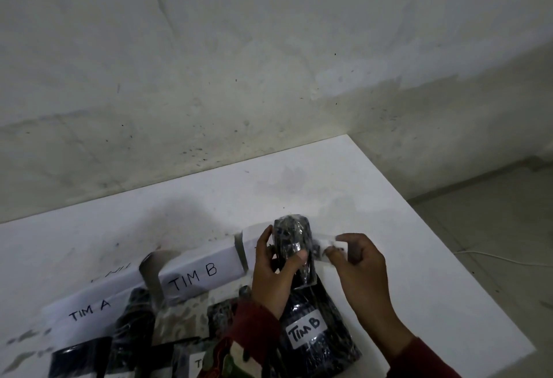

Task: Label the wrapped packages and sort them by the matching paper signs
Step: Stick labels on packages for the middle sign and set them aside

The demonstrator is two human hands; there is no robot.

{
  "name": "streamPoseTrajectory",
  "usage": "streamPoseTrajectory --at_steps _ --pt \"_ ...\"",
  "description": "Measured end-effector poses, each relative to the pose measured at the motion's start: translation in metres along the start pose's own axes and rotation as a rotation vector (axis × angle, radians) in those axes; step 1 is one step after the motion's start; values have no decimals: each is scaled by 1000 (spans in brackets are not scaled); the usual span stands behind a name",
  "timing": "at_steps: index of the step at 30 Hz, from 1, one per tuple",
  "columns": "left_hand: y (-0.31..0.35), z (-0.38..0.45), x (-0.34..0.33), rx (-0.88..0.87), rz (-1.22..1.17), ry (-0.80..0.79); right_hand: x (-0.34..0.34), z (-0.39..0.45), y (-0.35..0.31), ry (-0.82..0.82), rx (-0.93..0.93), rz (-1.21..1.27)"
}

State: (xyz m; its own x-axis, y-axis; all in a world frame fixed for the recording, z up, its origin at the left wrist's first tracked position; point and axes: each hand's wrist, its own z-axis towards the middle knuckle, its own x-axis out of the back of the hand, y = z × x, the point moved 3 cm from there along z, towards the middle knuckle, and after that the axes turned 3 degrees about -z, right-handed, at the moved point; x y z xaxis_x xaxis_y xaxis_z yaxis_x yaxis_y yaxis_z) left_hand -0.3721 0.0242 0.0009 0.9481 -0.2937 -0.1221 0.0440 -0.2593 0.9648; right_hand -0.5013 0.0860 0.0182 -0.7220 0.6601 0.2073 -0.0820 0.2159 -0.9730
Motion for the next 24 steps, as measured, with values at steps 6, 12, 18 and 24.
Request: streamPoseTrajectory --at_steps 6,12,18,24 --pt "1 -4 -6 -52 93 -16 -9 -1 -2 -24 21 7" --pt "0 -2 -4 -94 78 -10 -13 -2 -3 -32 -10 56" --pt "-4 4 2 -106 -52 40 -8 6 -2 30 -16 47" --pt "-5 8 5 -101 -108 49 -1 10 -1 35 9 5"
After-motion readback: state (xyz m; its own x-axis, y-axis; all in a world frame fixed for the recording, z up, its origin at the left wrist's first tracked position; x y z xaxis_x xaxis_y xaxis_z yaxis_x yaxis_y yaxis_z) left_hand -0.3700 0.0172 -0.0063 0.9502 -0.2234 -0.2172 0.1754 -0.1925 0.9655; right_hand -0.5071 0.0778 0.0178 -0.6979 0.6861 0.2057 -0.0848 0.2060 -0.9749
